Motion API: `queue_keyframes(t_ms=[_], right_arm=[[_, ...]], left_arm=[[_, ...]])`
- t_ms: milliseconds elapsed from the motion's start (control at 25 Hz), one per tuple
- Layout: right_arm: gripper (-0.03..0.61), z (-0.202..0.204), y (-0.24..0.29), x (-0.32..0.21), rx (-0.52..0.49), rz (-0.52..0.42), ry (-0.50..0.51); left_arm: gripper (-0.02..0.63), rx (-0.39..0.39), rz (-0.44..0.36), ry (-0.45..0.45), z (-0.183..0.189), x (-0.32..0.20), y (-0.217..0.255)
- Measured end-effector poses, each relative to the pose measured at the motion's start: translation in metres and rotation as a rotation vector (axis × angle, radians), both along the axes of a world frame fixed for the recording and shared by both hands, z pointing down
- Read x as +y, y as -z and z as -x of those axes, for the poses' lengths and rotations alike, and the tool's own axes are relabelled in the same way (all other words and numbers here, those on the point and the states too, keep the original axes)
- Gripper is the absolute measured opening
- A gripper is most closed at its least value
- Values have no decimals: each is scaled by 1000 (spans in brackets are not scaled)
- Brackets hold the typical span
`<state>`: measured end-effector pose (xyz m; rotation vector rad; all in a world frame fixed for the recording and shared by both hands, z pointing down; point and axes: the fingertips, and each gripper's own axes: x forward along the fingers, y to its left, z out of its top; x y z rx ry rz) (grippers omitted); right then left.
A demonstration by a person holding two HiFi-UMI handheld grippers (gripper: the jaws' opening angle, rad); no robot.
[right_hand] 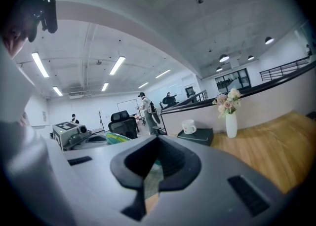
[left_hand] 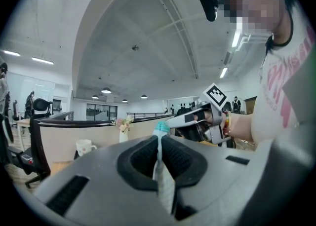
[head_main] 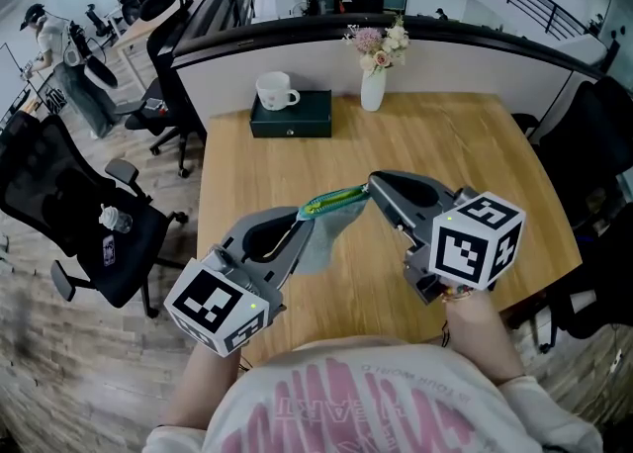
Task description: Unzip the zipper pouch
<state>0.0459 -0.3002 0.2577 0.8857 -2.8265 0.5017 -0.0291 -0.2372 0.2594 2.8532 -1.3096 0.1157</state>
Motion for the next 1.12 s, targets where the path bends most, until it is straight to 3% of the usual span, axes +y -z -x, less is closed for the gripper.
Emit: queue_keyframes(t_ms=[1120], right_arm=[[-2,-31,-14,-15,18,38,-118]], left_arm=[[14,53,3,41,18,5,3]])
